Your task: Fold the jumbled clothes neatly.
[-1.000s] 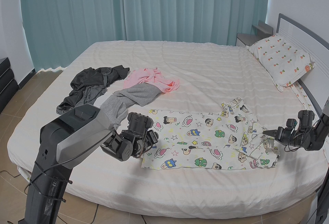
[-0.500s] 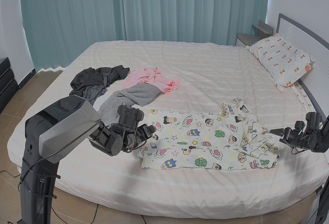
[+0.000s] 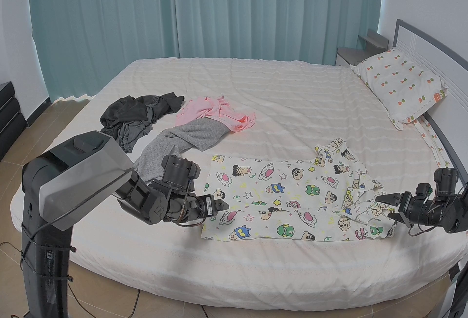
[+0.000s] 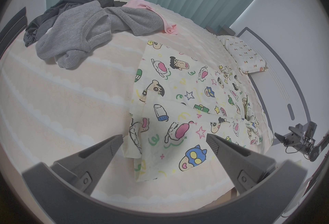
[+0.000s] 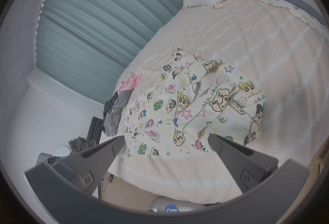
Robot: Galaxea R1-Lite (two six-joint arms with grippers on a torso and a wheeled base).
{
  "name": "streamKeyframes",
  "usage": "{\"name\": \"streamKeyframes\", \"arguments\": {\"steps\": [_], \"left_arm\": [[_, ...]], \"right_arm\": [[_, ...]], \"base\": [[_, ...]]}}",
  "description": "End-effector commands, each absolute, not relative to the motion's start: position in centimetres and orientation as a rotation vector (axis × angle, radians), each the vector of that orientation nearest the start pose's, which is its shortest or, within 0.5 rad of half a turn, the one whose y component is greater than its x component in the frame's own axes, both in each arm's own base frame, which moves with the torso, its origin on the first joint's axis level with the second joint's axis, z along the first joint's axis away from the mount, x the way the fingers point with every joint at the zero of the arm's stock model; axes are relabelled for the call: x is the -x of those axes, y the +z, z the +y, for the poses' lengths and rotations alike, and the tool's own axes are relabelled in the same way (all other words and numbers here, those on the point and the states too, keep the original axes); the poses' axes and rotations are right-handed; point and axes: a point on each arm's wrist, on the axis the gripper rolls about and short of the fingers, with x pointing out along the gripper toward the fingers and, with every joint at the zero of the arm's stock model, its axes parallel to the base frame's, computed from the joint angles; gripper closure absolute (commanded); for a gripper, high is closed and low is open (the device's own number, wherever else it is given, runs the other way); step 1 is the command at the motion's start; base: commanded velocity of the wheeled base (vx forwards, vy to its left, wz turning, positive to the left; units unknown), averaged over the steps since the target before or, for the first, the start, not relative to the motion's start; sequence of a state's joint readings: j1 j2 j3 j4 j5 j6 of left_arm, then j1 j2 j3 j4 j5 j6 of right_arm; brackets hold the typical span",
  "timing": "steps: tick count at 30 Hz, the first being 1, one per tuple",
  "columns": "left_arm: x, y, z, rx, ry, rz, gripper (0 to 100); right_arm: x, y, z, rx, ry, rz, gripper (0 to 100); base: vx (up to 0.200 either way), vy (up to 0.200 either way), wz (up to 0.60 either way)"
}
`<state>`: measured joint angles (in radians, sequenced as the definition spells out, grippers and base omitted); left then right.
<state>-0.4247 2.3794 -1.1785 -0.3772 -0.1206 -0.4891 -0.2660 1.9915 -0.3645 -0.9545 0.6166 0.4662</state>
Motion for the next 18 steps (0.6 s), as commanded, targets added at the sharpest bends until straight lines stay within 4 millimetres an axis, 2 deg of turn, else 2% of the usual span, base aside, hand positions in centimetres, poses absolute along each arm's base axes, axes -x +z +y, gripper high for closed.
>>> {"name": "streamKeyframes", "arguments": {"steps": [1,11,18], "left_arm": [[-38.6,-1.7,-18.4,0.313,-0.321,0.937,0],[-39.6,-2.0,-19.7,0.291,-0.325,0.898,0],[-39.9,-2.6,-19.5,0.200,-0.309,0.864,0]], "right_arm": [[-24.9,3.1,-4.9,-0.732,0.211,0.699,0],[-24.8,3.0,-4.8,-0.726,0.214,0.690,0],[-24.8,2.9,-4.8,-0.726,0.213,0.692,0]], "base": [[0.000,0.000,0.00],[0.000,0.000,0.00],[0.000,0.000,0.00]]}}
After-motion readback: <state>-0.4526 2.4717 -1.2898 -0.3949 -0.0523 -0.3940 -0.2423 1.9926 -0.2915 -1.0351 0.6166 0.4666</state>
